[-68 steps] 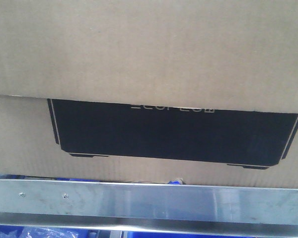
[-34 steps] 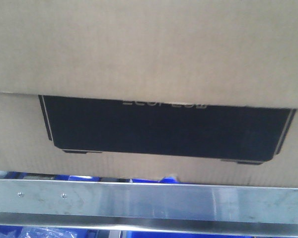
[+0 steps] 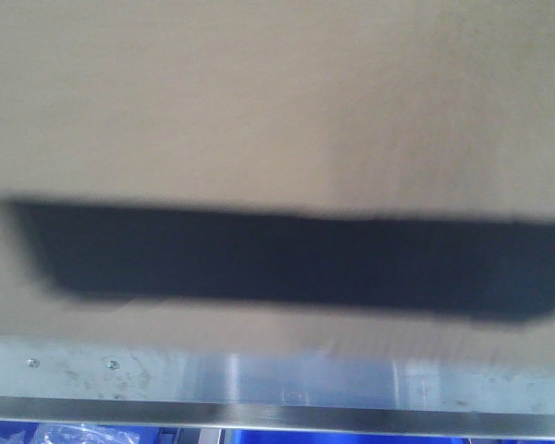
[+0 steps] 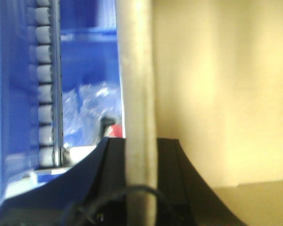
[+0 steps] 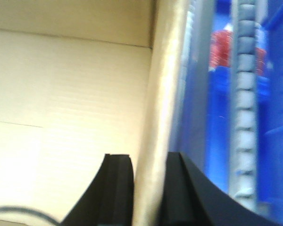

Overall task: Grab box from left shelf to table start
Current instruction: 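Pull the held box back away from the shelf with both grippers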

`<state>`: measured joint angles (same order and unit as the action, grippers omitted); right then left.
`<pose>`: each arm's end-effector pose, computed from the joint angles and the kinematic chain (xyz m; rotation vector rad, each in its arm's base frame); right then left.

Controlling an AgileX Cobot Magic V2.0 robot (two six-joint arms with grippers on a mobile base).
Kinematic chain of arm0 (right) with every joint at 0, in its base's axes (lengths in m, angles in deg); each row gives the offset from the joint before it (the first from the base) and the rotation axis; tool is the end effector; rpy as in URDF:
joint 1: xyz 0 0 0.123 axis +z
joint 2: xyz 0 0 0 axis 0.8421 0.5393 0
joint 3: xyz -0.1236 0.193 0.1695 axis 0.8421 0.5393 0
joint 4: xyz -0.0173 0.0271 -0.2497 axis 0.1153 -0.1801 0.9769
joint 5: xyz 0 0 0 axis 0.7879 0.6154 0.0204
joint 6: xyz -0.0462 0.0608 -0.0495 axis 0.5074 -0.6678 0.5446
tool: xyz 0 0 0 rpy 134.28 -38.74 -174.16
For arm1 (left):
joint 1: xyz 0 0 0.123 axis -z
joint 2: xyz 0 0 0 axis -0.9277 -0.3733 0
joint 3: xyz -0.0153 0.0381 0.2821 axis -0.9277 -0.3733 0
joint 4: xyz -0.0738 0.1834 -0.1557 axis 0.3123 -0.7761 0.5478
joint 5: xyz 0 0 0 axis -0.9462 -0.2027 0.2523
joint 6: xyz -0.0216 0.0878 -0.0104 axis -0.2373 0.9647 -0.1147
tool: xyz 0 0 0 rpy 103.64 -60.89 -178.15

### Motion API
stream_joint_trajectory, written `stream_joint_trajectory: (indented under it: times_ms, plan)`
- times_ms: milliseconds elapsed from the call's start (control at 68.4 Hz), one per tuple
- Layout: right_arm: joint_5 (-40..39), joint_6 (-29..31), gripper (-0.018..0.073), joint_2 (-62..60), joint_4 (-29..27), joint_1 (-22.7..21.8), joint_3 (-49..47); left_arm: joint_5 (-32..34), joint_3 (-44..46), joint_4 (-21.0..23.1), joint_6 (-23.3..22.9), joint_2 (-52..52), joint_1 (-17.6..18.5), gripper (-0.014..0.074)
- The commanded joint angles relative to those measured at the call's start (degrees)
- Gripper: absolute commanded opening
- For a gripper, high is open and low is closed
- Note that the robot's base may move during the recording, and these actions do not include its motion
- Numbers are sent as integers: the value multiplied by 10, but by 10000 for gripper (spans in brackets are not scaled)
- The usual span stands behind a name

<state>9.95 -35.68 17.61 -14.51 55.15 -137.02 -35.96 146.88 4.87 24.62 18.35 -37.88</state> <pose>0.1383 0.0064 0.3938 -0.0165 2.2177 0.1268 0.1530 -0.0683 0.4153 0.2571 2.3206 -0.1421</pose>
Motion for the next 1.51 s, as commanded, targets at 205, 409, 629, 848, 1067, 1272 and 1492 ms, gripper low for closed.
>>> stream_joint_trajectory:
  times_ms: [205,409,629,848,1067,1272,1492]
  plan:
    - [-56,7,58,-156,-58,-1,-14,115,-33,-12,1,197,4,-92]
    - [-56,7,58,-236,-70,-1,-14,115,-33,-11,16,279,4,-92]
    - [-56,7,58,-293,-86,-1,-14,94,-33,1,16,337,4,-92]
    - [-56,7,58,-317,-113,-1,-14,83,-33,39,17,364,4,-92]
    - [-56,7,58,-317,-113,-1,-14,82,-33,44,17,365,4,-92]
    - [-61,7,58,-317,-113,-1,-13,82,-33,44,17,365,4,-92]
    - [-61,7,58,-317,-113,-1,-13,82,-33,44,17,365,4,-92]
